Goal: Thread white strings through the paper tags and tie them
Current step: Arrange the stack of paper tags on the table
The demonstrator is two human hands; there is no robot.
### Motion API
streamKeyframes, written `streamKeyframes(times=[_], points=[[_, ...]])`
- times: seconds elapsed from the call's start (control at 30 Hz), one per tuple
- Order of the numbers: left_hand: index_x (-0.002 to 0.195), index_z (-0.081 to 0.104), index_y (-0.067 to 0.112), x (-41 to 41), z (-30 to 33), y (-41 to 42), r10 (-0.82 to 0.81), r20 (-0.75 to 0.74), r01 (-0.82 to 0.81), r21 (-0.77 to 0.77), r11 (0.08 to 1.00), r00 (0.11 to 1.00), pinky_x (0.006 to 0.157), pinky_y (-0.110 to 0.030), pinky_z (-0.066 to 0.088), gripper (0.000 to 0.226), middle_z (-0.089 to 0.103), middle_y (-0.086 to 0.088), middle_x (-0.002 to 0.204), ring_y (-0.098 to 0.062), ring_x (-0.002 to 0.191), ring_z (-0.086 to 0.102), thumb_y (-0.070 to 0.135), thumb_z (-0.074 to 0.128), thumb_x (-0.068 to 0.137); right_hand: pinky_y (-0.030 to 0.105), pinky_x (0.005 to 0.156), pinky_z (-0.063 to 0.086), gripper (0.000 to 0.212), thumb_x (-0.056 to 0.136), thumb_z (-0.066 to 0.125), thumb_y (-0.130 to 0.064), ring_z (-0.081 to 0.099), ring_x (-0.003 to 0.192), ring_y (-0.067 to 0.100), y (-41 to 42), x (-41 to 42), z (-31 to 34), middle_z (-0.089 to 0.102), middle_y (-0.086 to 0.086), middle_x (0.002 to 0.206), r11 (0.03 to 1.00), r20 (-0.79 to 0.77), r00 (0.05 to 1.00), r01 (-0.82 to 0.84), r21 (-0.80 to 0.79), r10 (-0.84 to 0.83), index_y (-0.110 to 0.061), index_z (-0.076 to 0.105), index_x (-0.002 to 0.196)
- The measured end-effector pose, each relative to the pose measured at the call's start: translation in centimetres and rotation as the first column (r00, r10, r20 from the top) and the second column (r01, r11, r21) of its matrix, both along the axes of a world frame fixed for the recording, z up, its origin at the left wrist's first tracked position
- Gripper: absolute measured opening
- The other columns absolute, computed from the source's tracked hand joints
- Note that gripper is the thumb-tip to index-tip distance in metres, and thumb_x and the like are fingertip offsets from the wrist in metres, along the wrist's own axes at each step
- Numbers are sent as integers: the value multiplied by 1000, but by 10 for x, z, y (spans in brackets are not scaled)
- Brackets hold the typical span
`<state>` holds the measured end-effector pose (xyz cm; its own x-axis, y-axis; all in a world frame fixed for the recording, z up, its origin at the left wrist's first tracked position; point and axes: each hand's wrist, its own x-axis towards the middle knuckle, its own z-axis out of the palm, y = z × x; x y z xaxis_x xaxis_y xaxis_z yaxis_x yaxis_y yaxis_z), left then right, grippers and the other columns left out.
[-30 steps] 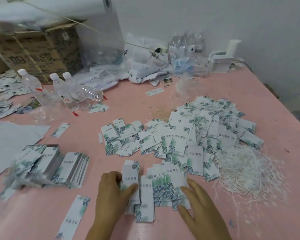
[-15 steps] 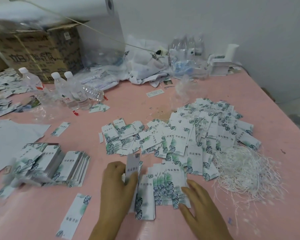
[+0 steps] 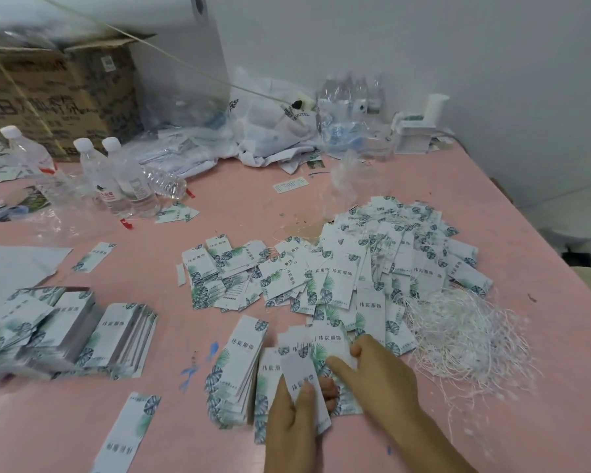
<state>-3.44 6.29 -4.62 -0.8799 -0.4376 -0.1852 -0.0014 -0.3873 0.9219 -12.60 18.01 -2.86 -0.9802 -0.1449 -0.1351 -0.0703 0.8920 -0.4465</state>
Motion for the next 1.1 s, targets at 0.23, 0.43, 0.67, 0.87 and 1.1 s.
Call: streamKeyframes(times=[0.23,0.43,0.67,0.87,1.1], points=[[112,68,32,-1,-5,1,37,2,-37,-38,999,999,65,-37,59,26,73,-24,90,-40,81,72,35,54,90,30,60,44,33,77,71,-54,55,64,9,8,-15,2,60,-7,71,972,188,982,52,-229,-8,-27,53,79],[114,65,26,-2,0,1,81,11,-79,-118,990,997,62,-39,58,26,71,-27,89,-44,79,70,33,54,91,20,54,35,30,81,74,-30,39,54,2,11,-11,-1,46,-10,61,909,129,991,69,-410,-17,-25,47,69],[108,72,10,-3,3,-2,8,45,-10,50,999,999,63,-34,60,23,75,-19,101,-39,85,73,19,68,87,25,47,33,25,96,56,-23,45,49,8,22,-3,9,64,15,70,771,141,987,147,-620,-74,0,62,89],[110,68,-8,-3,19,-7,-201,74,175,270,947,977,60,-33,60,37,71,-30,101,-35,83,74,8,59,77,22,43,44,20,95,57,-8,60,48,14,38,39,19,77,0,81,646,289,957,215,-732,10,-24,67,102],[113,67,15,1,21,18,-222,152,202,137,970,963,68,-34,60,30,77,-9,95,-26,83,74,-4,55,94,50,81,56,27,98,50,-3,71,87,37,22,71,19,76,13,94,463,415,908,343,-817,60,-16,72,107]])
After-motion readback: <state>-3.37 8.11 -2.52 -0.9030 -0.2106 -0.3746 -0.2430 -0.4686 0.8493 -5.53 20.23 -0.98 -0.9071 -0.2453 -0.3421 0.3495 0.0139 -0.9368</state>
